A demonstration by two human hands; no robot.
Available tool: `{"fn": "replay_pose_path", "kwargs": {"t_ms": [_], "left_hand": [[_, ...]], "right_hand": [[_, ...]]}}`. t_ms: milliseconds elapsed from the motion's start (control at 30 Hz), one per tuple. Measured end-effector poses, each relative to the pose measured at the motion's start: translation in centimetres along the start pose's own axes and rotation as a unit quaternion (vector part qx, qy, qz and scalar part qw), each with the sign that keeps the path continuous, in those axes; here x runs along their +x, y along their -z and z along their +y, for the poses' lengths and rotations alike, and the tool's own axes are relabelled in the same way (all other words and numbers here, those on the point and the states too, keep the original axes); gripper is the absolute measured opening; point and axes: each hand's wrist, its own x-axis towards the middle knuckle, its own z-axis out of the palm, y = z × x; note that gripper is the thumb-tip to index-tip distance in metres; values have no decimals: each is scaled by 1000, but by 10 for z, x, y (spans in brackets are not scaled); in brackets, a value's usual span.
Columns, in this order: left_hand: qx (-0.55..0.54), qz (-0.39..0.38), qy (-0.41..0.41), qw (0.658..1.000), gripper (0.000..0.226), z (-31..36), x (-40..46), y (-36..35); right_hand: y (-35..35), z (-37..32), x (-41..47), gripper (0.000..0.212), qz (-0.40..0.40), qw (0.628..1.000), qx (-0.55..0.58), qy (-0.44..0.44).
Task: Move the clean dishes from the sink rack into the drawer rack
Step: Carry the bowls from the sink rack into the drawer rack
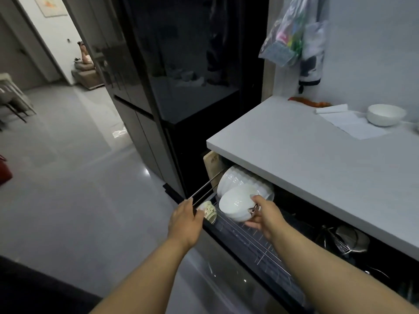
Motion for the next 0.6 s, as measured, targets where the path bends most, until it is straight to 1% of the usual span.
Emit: {"fn": "replay_pose_path", "kwargs": {"t_ms": [133, 233, 300, 467, 567, 600], "left_hand": [[137, 11, -24, 990, 69, -8, 30, -1], [197, -8, -32, 980, 72, -13, 55, -4], [216, -22, -33, 976, 73, -18, 72, -8], [240, -39, -42, 969, 72, -34, 104, -21], [251, -38, -49, 966, 72, -43, 119, -30], [254, -36, -52, 965, 72, -46, 124, -33]], "right_hand": [[-12, 8, 54, 37, 50, 997, -38, -37], [-19, 21, 90, 32, 63, 994, -51, -77], [-24, 32, 112, 33, 79, 990, -56, -103], [-42, 62, 156, 53, 118, 977, -87, -156], [-55, 76, 177, 47, 131, 972, -93, -169], [-59, 80, 181, 48, 124, 973, -84, -177]]}}
